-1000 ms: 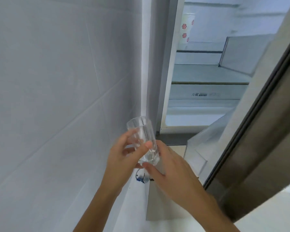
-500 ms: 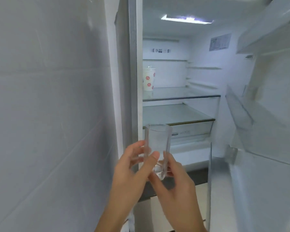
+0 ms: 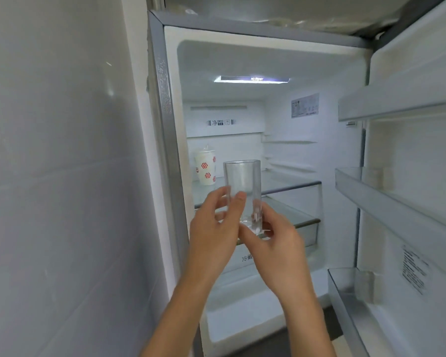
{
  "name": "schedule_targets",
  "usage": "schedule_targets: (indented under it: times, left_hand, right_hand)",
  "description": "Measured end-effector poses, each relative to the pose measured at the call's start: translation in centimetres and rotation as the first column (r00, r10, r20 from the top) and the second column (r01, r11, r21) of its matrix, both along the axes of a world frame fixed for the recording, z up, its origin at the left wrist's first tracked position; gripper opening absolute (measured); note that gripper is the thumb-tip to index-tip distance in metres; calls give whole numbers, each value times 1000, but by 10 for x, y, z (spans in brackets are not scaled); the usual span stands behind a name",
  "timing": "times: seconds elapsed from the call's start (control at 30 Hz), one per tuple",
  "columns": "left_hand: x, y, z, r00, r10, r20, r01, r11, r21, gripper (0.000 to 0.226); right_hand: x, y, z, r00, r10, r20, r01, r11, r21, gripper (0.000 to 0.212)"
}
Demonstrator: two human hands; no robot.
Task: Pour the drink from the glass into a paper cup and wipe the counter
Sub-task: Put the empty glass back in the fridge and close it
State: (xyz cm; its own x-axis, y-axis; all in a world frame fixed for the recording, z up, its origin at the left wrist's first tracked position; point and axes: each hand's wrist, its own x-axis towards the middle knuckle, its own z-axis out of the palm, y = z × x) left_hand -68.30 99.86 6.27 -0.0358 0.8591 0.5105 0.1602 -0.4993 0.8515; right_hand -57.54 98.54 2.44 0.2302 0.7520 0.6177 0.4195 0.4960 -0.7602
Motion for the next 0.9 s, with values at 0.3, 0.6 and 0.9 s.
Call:
schedule_targets:
  times: [0.3,0.6,0.9]
  left_hand:
    - [31,98,30,970,173,-168,-167,985,54,55]
    - [54,190,45,935,296,-194,-296,955,31,54]
    - [89,249,61,971,222,-88,-236,949,-211,57]
  right_hand:
    - [22,93,43,1000,27,-2,-27,1000,-12,17]
    - [40,204,56,991,-61,115,64,998,-22,50]
    - [60,285,66,965,-63,255,100,986,-133,24]
